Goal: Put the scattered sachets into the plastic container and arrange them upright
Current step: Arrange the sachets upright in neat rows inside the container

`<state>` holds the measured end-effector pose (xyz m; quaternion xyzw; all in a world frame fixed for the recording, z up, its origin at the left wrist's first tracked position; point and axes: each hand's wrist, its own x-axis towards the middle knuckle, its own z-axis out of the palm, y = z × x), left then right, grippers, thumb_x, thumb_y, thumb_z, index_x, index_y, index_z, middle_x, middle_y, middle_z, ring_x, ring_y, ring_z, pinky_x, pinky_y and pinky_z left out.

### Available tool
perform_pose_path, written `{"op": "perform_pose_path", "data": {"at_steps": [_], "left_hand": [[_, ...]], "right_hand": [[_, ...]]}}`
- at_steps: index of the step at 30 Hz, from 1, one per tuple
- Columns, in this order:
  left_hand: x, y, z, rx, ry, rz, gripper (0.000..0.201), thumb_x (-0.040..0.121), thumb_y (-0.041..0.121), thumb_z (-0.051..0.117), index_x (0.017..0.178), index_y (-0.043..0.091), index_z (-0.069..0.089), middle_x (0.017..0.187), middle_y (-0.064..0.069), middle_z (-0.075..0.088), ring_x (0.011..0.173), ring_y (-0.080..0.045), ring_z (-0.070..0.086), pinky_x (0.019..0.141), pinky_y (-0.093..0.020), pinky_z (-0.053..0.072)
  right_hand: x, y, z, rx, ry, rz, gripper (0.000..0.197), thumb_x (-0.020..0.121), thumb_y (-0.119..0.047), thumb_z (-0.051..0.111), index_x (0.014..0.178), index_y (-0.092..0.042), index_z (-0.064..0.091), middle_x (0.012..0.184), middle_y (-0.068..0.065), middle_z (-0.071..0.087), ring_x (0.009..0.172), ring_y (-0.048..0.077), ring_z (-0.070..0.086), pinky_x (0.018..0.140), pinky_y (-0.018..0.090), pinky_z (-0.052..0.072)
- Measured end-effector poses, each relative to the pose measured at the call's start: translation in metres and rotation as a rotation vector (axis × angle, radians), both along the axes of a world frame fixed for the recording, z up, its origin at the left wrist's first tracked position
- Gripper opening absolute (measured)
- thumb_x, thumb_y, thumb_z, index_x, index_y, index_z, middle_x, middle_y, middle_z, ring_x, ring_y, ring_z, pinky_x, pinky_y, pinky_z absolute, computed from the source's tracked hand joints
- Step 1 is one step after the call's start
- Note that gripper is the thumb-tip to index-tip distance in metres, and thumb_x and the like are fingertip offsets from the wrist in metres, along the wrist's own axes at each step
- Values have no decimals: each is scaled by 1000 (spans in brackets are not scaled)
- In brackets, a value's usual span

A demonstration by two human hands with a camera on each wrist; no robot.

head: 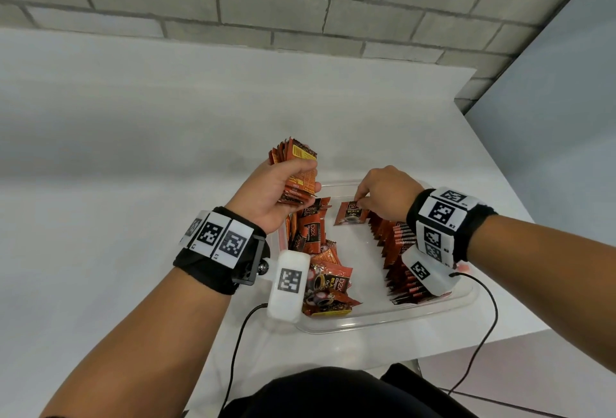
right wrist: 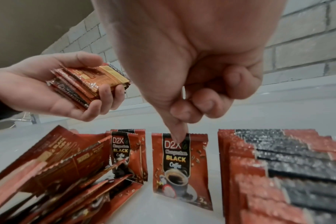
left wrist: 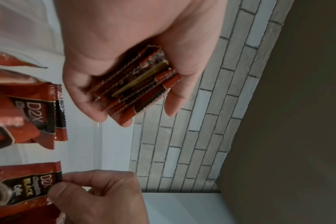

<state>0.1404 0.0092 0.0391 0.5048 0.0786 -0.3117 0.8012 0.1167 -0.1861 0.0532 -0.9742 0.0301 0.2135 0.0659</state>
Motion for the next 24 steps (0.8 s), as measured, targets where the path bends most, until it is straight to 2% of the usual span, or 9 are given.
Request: {"op": "perform_pose_path", "data": {"at_steps": [3,6,11,17,21,24], "left_hand": [[0,0,0,-4,4,0,18,85,14,66,103,11,61,89,-7,65,79,-20,67,74,-33,53],[0,0,0,-10,7,-4,17,85,14,65,102,10,62,88,-7,65,78,-19,66,72,-32,53],[1,0,0,-14,10,1,16,85,13,65,101,10,62,87,-7,65,77,-20,67,73,-34,52],[1,0,0,-10,5,-2,15,84,14,66,98,11,62,88,-7,66,77,-20,67,73,-33,53],[1,0,0,-13,1,-2,19,84,14,66,102,11,62,88,-7,66,76,-19,68,72,-33,53],[1,0,1,-18,5,-3,16,85,14,65,101,11,62,88,-7,65,77,-20,67,73,-33,52]], "right_hand": [[-2,0,-2,-22,-9,2,22,92,-19,57,109,-18,71,109,5,69,90,23,64,72,28,49],[-3,-1,-2,-19,-10,8,23,93,-19,55,111,-17,71,110,5,69,93,24,64,73,27,48],[-4,-1,-2,-28,-14,-4,24,94,-19,54,111,-17,70,109,7,68,89,24,62,67,25,41],[-5,0,-6,-135,-24,36,24,91,-15,52,104,-13,72,101,10,68,85,29,64,72,33,54],[-5,1,-5,-166,-87,83,19,91,-17,54,98,-14,72,97,9,67,83,30,63,68,32,51],[-4,2,-6,-232,-112,122,16,90,-13,53,93,-11,68,91,8,64,74,27,59,59,28,41]]}}
